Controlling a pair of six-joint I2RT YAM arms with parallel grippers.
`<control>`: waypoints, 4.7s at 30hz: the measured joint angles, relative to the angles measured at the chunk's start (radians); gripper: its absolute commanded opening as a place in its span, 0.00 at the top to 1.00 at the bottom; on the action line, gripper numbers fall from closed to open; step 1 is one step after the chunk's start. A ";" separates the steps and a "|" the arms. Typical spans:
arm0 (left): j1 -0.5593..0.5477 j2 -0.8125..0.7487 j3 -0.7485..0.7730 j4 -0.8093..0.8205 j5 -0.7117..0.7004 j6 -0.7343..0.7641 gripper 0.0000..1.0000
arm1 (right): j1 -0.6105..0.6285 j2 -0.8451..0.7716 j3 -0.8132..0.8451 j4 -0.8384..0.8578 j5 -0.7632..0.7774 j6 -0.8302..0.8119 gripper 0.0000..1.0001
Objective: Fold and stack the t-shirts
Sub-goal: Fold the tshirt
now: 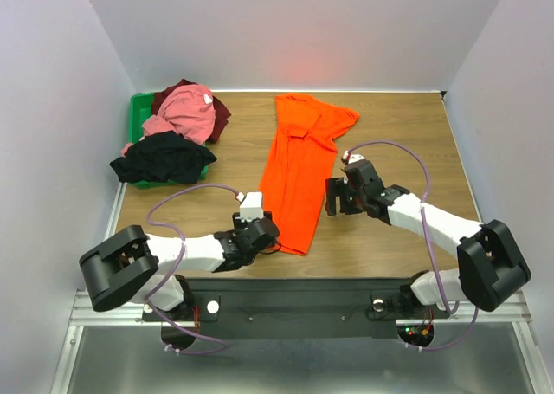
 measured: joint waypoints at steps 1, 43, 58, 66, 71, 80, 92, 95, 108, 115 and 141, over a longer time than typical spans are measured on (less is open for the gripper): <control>-0.011 0.007 0.004 -0.002 -0.009 -0.009 0.36 | 0.000 -0.002 -0.001 0.000 0.005 0.002 0.12; -0.063 -0.145 -0.037 -0.172 0.021 -0.113 0.42 | 0.057 -0.267 -0.146 0.001 -0.100 0.071 0.13; -0.004 -0.143 -0.055 -0.020 0.130 -0.037 0.62 | 0.149 -0.148 -0.154 0.030 -0.073 0.097 0.14; -0.006 -0.143 -0.097 0.006 0.146 -0.074 0.62 | 0.260 -0.071 -0.154 0.065 -0.034 0.126 0.14; -0.019 -0.107 -0.093 0.045 0.122 -0.088 0.62 | 0.309 -0.051 -0.154 0.087 -0.002 0.148 0.17; -0.043 -0.079 -0.086 0.059 0.106 -0.109 0.94 | 0.387 0.100 -0.072 0.087 0.079 0.159 0.36; -0.098 -0.085 -0.087 0.058 0.120 -0.112 1.00 | 0.431 0.053 -0.134 0.096 0.193 0.230 0.62; -0.114 -0.098 -0.094 0.058 0.136 -0.101 1.00 | 0.448 0.002 -0.172 0.092 0.194 0.258 0.64; -0.145 -0.115 -0.102 0.062 0.180 -0.075 1.00 | 0.510 -0.139 -0.268 0.061 0.187 0.343 0.76; -0.163 -0.116 -0.102 0.061 0.184 -0.072 1.00 | 0.547 -0.142 -0.274 0.048 0.188 0.362 1.00; -0.069 -0.406 -0.064 0.056 0.181 0.061 1.00 | 0.723 -0.191 0.053 -0.143 0.568 0.364 0.99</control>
